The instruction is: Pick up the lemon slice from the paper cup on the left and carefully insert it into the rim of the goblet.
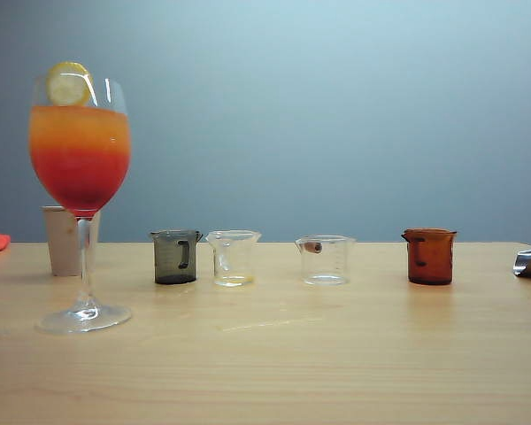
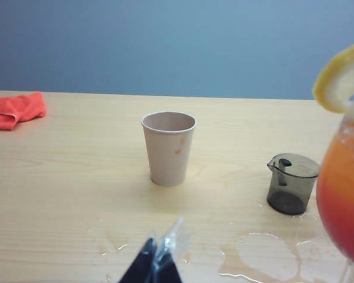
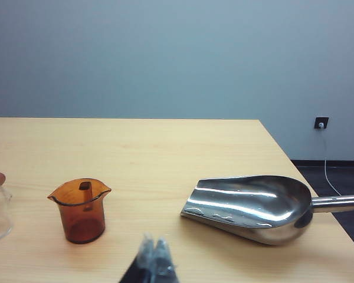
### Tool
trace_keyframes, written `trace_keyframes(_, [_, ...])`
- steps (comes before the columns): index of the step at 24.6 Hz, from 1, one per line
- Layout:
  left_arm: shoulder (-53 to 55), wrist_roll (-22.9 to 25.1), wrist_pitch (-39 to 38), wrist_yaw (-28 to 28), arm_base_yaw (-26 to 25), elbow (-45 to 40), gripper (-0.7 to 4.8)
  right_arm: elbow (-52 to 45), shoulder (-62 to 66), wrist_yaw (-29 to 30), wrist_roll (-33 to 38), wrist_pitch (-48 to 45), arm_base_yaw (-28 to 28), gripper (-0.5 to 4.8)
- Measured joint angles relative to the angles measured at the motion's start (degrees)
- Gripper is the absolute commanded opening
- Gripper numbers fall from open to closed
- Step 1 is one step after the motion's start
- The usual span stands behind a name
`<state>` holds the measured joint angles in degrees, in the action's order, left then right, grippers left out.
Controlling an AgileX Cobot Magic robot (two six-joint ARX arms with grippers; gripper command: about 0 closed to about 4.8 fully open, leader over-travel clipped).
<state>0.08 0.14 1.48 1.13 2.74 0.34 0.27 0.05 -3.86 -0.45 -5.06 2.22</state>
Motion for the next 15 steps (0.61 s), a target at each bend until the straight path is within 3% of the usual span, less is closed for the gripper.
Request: trace_keyframes(15, [0.00, 0.00, 0.00, -0.02, 0.00, 0.00, -0.05, 0.00, 0.00, 2.56, -0.04, 0.00, 0.00, -0.01])
